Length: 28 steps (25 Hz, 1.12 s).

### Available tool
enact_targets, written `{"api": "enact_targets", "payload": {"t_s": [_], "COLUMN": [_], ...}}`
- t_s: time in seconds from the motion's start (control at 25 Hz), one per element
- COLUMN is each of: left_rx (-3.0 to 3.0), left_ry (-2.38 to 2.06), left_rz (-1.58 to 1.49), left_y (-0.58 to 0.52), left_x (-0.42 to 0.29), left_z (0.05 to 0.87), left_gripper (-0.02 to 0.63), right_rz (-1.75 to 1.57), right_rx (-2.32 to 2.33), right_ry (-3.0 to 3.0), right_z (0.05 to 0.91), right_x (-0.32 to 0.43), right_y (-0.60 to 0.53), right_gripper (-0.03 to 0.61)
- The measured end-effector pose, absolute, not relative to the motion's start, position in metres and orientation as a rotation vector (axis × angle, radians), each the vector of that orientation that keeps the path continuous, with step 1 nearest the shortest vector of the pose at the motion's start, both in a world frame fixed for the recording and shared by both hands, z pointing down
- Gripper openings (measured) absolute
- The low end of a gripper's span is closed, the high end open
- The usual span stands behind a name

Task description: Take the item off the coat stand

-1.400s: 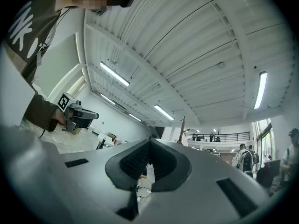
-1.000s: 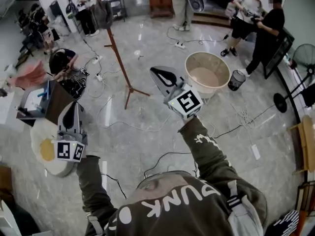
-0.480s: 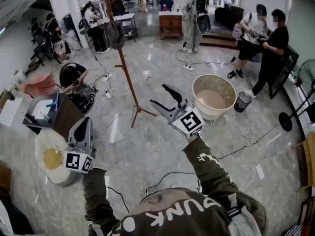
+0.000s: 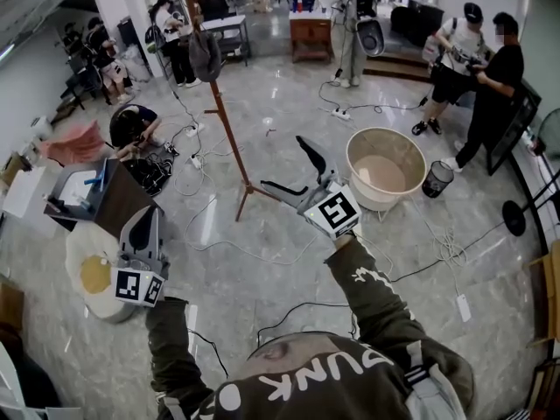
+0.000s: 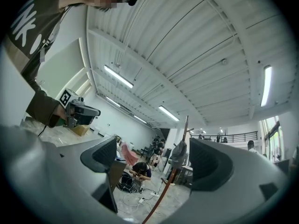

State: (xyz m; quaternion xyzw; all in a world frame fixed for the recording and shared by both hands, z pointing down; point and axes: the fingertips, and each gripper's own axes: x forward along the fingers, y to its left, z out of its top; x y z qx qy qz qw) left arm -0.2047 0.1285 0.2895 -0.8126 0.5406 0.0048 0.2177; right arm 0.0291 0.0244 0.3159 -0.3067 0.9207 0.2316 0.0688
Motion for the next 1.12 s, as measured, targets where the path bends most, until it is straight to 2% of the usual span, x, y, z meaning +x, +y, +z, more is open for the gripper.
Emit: {"api": "enact_targets", "payload": {"t_s": [0.28,0.6,1.12], "left_rx": [-2.238,-2.248,-2.288], "left_ry": [1.517,1.53,1.496], "left_rz": [0.013,-0.008,0.022], "left_y": [0.121,0.095,-0.033], "left_x": [-0.179,-0.184,-0.267], "left_z": [0.293,0.3,0.311], "left_gripper": [0.005,0.005,0.005], "right_rz": [0.711,0.694,0.701], "right_rx": [-0.915,-0.933,-1.011], "right_ry": [2.773,2.775,2.796], "right_z": [0.319,0.322,0.331], "right_x": [0.054,0.055,-0.021], "right_y": [0.006,-0.027,-0.149], "right_gripper": [0.472,0.474,0.474]}}
